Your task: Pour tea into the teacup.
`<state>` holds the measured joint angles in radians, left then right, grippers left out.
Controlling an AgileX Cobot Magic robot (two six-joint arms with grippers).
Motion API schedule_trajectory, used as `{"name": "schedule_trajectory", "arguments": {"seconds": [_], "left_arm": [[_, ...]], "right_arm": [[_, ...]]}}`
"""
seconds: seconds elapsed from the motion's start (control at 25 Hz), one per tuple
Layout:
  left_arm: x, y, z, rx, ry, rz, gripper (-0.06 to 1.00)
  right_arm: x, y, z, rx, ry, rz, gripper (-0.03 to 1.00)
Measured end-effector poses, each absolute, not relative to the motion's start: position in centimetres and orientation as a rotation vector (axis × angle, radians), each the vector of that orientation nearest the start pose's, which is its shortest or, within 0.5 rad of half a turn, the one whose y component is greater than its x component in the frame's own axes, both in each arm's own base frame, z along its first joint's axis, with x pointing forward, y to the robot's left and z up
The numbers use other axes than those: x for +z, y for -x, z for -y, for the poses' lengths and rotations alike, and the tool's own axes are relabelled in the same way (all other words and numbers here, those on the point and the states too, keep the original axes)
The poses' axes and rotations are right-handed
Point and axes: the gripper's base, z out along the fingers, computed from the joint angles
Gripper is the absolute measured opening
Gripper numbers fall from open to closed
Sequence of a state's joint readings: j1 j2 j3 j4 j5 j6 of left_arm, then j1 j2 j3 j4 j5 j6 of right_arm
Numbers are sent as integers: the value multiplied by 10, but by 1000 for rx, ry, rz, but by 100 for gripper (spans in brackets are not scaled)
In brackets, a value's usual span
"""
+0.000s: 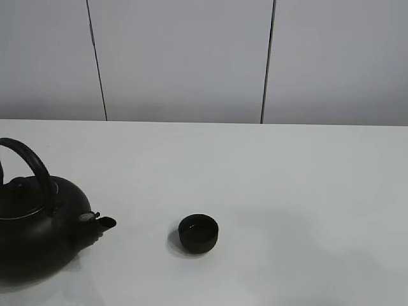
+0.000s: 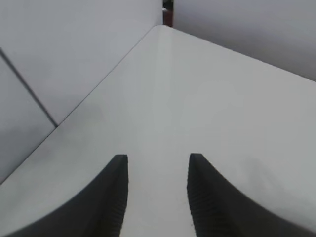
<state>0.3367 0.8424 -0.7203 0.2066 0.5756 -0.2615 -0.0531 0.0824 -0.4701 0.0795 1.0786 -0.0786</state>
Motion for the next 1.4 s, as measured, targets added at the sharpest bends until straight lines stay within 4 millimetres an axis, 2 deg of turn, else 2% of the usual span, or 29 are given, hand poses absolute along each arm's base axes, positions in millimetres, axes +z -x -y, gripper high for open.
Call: {"name": "schedule_trajectory", "arguments": {"seconds": [0.12, 0.32, 0.52, 0.64, 0.72, 0.88, 1.04, 1.16, 1.28, 1.4], "left_arm": [[322, -147, -68, 243, 613, -2139, 29], [346, -123, -46, 120, 536, -2050, 29], [383, -70, -11, 14, 341, -1958, 29], [399, -32, 8, -20, 227, -1923, 29], [401, -8, 20, -35, 143, -1926, 29], [390, 34, 38, -54, 57, -1931, 29], [368, 56, 44, -18, 45, -1883, 29], [340, 56, 40, 23, 66, -1920, 29], [316, 41, 31, 46, 99, -2019, 29], [301, 31, 27, 42, 115, -2077, 29]], "right_arm": [[267, -10, -6, 22, 27, -2172, 42], [267, -10, -6, 22, 27, -2173, 42], [267, -10, -6, 22, 27, -2173, 42], [267, -10, -6, 22, 27, -2173, 42], [267, -10, -6, 22, 27, -2173, 42], [267, -10, -6, 22, 27, -2173, 42], [267, -10, -6, 22, 27, -2173, 42], [267, -10, -6, 22, 27, -2173, 42], [267, -10, -6, 22, 27, -2173, 42], [267, -10, -6, 25, 27, -2172, 42]]}}
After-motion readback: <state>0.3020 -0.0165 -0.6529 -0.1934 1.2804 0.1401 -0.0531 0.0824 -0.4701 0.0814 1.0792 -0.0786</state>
